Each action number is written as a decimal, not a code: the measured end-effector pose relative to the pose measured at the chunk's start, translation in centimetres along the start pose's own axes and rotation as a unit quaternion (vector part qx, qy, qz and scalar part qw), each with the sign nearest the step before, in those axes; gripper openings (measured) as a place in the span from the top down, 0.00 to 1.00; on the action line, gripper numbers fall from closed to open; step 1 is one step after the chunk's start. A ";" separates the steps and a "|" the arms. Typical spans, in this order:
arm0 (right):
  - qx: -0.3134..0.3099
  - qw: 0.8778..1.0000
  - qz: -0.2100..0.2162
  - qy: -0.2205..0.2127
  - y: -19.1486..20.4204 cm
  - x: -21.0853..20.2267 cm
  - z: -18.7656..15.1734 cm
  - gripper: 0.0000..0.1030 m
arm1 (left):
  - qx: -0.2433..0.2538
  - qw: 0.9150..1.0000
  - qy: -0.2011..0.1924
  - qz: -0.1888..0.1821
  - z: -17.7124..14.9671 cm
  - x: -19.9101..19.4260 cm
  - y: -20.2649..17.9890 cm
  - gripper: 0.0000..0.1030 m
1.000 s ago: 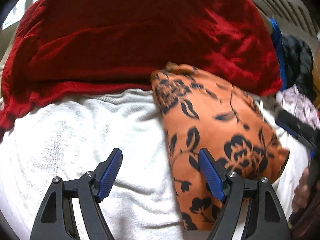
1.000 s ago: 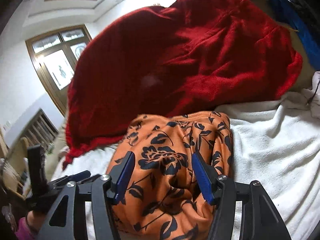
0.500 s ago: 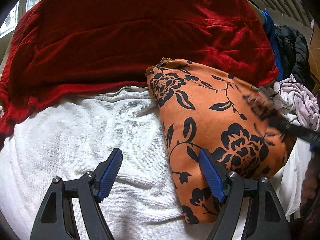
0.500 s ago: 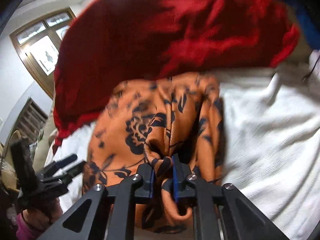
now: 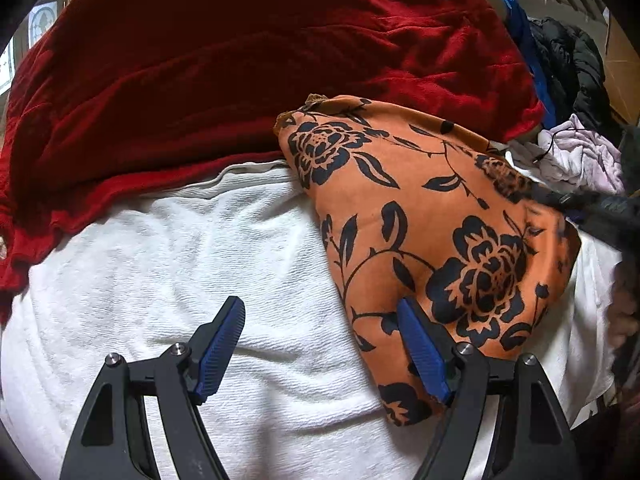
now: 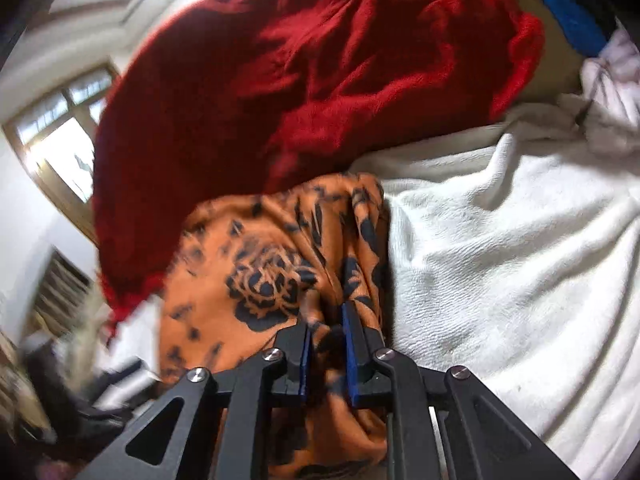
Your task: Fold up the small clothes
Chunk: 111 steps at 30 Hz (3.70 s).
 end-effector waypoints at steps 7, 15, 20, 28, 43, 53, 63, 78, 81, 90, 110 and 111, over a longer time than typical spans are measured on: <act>-0.100 0.992 0.074 0.003 5.0 -2.5 -0.9 0.85 | 0.003 1.000 0.000 0.006 -0.1 -0.6 -0.5 0.23; -0.092 0.988 -0.013 0.120 1.9 2.4 -3.2 0.95 | 0.013 1.000 0.006 0.009 0.0 -0.3 -0.5 0.22; -0.115 0.993 0.016 0.026 6.2 -0.7 1.0 0.92 | -0.015 1.000 -0.002 -0.006 1.1 -1.2 0.5 0.22; -0.080 0.985 -0.030 0.148 9.1 13.3 4.8 0.91 | 0.010 0.999 0.030 -0.040 0.5 0.2 -1.2 0.22; -0.045 0.978 0.081 0.186 14.1 19.7 7.7 0.90 | -0.002 0.996 0.049 -0.068 -2.2 -0.1 0.8 0.22; -0.002 0.987 0.035 0.157 13.7 26.4 7.5 0.94 | -0.002 0.996 0.057 -0.063 -2.5 0.0 0.8 0.22; -0.075 0.982 0.082 0.155 13.1 10.0 1.8 0.92 | -0.034 0.996 0.018 -0.082 0.2 -2.9 2.6 0.22; -0.011 0.994 0.013 0.108 0.0 2.6 1.3 0.91 | -0.063 0.992 0.015 -0.112 2.9 -1.4 1.7 0.22; 0.016 0.992 0.013 0.123 -1.4 3.9 0.8 0.92 | -0.025 0.998 0.030 -0.045 3.0 1.1 0.5 0.22; 0.030 0.999 -0.002 0.018 -1.3 1.3 4.5 0.91 | -0.095 0.992 0.032 -0.074 2.8 0.2 3.7 0.22; 0.021 0.975 0.135 -0.173 -2.2 -5.8 5.5 0.00 | -0.144 0.984 0.026 -0.100 3.0 1.0 4.1 0.21; 0.033 0.984 0.132 -0.118 -2.7 -3.9 5.7 0.00 | -0.141 0.985 0.027 -0.098 3.1 1.1 4.1 0.21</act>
Point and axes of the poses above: each gripper's, at about its wrist camera, not at the fingertips, and x roughly the way its jaws point, y to its left, z to its top, the point moved 2 cm from there along x, roughly the way its jaws point, and after that the axes turned 4 degrees about -y, right-handed, at the moved point
